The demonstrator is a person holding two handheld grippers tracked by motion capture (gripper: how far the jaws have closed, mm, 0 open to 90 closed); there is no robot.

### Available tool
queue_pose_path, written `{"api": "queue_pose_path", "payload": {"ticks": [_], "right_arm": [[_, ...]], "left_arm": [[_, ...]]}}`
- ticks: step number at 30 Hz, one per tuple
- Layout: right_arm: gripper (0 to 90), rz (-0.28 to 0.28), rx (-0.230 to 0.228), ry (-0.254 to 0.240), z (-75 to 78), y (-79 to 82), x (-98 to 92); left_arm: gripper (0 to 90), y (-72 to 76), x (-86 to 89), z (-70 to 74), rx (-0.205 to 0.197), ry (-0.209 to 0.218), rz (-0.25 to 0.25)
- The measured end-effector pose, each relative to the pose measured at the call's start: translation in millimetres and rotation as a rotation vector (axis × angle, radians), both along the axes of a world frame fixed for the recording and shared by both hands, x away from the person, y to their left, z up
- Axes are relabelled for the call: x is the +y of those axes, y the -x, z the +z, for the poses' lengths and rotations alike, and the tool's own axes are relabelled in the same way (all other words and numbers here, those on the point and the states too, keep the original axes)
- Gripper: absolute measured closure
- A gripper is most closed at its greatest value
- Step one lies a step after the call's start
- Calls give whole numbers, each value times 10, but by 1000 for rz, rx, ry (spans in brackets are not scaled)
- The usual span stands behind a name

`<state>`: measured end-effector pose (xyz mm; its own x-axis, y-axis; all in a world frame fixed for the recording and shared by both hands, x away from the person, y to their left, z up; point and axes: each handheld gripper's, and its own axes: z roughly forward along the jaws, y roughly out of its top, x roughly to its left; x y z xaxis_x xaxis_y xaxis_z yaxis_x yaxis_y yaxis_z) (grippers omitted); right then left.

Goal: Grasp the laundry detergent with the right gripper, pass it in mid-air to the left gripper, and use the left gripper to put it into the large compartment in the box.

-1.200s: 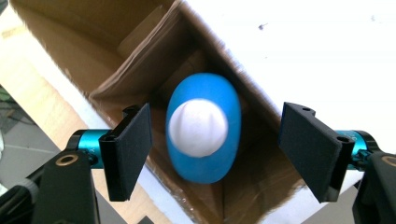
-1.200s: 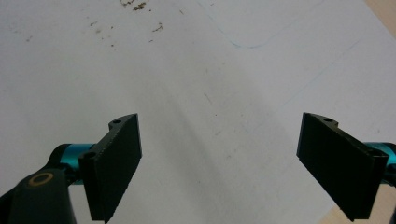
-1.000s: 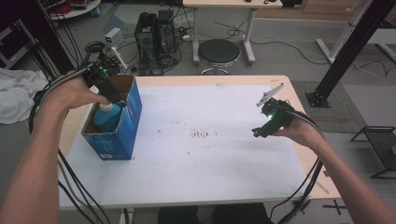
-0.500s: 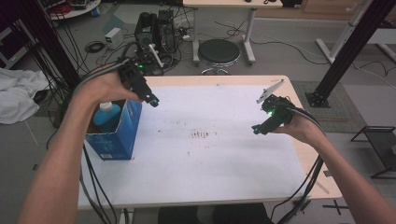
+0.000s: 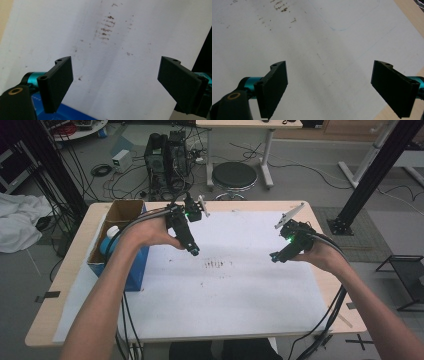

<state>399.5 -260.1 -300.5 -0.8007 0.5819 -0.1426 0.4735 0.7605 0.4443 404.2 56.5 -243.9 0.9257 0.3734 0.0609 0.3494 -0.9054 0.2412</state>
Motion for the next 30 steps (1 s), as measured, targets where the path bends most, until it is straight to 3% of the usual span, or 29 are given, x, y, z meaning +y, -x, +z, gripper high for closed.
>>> {"api": "queue_pose_path", "payload": {"ticks": [5, 6, 13, 15, 19, 22, 30], "right_arm": [[131, -3, -4, 1, 24, 3, 3], [131, 13, -26, 1, 24, -14, -2], [131, 7, -12, 6, 9, -28, 4], [131, 2, -15, 6, 12, -27, 2], [131, 16, -21, 12, 9, -35, -10], [131, 11, -17, 14, 12, -30, -10], [131, 9, -21, 7, 17, -26, -7]], "left_arm": [[131, -9, -95, -184, 22, -13, -7], [131, -7, -114, -216, 33, -20, -14], [131, -4, -169, -415, 55, -26, -14], [131, -5, -163, -429, 48, -21, -27], [131, 12, -165, -428, 51, 0, -1], [131, 10, -157, -413, 47, -14, -18], [131, 12, -148, -407, 42, -13, -6]]}}
